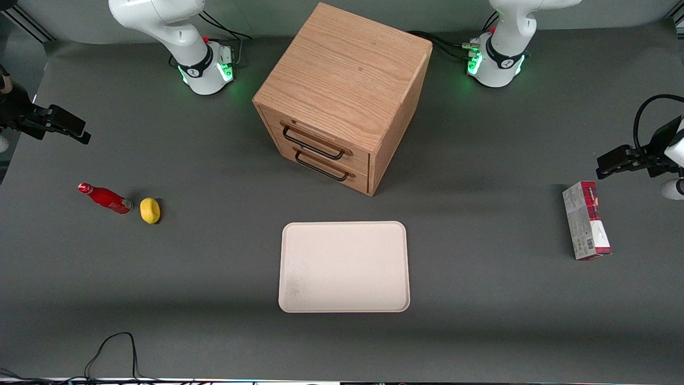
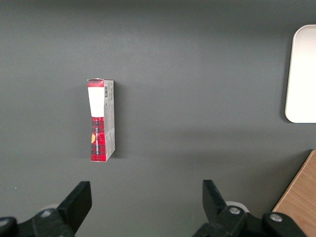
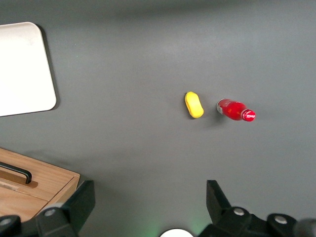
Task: Place coke bottle on tray
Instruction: 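Move the right gripper down over the red Coca-Cola bottle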
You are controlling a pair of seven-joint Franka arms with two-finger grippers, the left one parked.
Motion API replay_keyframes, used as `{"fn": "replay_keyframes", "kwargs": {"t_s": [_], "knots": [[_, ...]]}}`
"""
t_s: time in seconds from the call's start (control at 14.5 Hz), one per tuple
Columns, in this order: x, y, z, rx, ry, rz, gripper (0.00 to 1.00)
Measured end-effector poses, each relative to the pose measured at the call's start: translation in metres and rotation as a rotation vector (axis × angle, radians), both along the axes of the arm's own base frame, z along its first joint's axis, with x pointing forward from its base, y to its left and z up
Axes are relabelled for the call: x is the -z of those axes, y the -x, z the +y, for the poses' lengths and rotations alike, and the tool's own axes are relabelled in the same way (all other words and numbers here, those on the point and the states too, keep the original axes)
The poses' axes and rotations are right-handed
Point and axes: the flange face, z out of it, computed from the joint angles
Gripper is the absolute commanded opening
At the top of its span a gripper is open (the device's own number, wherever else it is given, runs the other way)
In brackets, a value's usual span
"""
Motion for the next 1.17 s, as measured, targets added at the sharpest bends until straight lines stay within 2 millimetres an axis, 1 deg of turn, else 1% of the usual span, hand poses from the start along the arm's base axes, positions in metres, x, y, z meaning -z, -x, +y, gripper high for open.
{"fn": "replay_keyframes", "kwargs": {"t_s": [0.21, 0.34, 0.41, 0.48, 0.55, 0.62, 0.83, 0.97, 1.03, 1.17], "knots": [[0.001, 0.0, 0.001, -0.002, -0.002, 0.001, 1.0], [0.006, -0.002, 0.0, 0.0, -0.002, 0.004, 1.0], [0.011, -0.004, -0.003, 0.006, 0.0, 0.006, 1.0], [0.019, -0.006, -0.013, 0.003, 0.006, 0.011, 1.0], [0.03, -0.008, -0.029, -0.024, 0.012, 0.015, 1.0], [0.042, -0.009, -0.05, -0.053, 0.012, 0.018, 1.0], [0.089, -0.006, -0.122, -0.089, 0.002, 0.002, 1.0], [0.13, 0.002, -0.165, -0.093, 0.0, -0.025, 1.0], [0.153, 0.007, -0.181, -0.095, -0.006, -0.037, 1.0], [0.199, 0.018, -0.203, -0.11, -0.009, -0.051, 1.0]]}}
